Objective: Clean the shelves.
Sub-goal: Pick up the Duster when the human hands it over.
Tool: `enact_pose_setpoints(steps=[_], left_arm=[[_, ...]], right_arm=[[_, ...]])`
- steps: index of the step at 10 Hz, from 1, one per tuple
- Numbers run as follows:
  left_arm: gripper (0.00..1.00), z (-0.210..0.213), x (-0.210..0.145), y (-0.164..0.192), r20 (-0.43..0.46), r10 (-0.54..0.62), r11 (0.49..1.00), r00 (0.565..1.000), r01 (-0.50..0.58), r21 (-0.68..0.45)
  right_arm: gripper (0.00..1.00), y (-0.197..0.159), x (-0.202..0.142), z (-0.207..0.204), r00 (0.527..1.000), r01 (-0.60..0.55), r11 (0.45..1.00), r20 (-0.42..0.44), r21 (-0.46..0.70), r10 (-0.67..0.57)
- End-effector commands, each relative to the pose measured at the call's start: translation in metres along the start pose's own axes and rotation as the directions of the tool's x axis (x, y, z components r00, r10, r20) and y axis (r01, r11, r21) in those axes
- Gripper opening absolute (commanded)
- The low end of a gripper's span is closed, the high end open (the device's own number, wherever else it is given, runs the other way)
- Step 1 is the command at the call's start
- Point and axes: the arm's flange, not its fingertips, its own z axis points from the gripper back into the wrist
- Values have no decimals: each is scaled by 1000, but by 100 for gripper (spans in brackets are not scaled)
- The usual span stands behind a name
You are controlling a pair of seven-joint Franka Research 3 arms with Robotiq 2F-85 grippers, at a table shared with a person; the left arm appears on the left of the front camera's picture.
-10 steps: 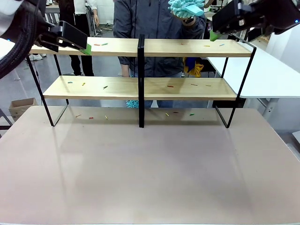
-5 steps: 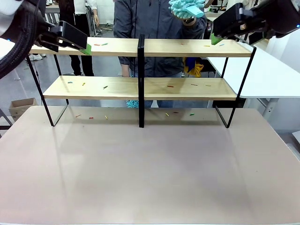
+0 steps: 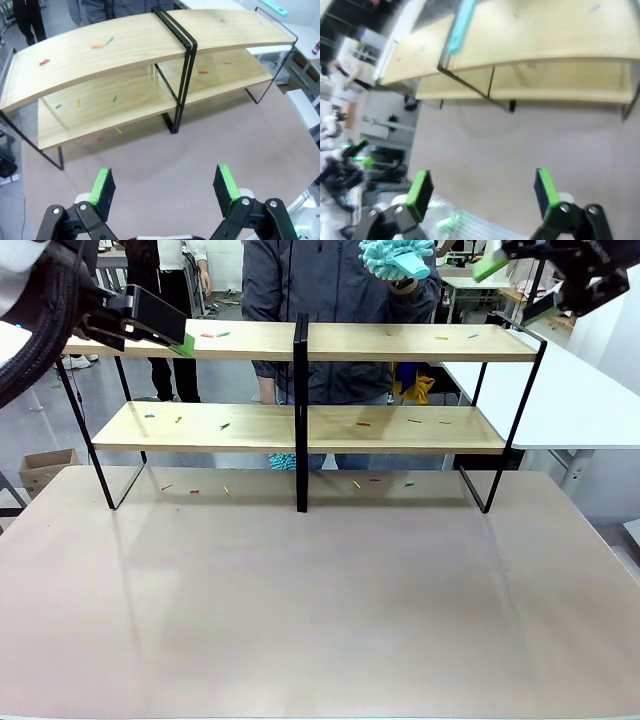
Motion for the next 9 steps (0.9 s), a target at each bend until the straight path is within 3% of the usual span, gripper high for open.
enact_pose_setpoints(steps=[1, 2, 3, 4, 6, 7, 8, 9], left_arm=[[100, 1, 0, 1, 1, -9, 1000, 1000, 9, 4], [100, 1, 0, 1, 1, -9, 1000, 1000, 9, 4], [100, 1, 0, 1, 1, -9, 1000, 1000, 9, 4], [100, 1, 0, 1, 1, -9, 1000, 1000, 9, 4], [100, 1, 0, 1, 1, -9, 1000, 1000, 9, 4], [100, 1, 0, 1, 1, -9, 1000, 1000, 9, 4], [100, 1, 0, 1, 1, -9, 1000, 1000, 9, 4], [100, 1, 0, 1, 1, -9, 1000, 1000, 9, 4]], right_arm=[[100, 28, -34, -1, 988, -125, 990, 84, -61, 129], [100, 0, 0, 0, 1000, 0, 1000, 0, 0, 0], [100, -19, 40, -9, 983, 181, 975, -40, 129, -178], [100, -34, 81, -30, 961, 262, 908, -179, 327, -213], [100, -29, 141, -82, 943, 332, 843, -139, 424, -301], [100, -27, 163, -111, 929, 370, 830, -174, 418, -327], [100, -25, 178, -139, 905, 426, 811, -208, 402, -372], [100, -24, 182, -155, 903, 429, 807, -176, 407, -391]])
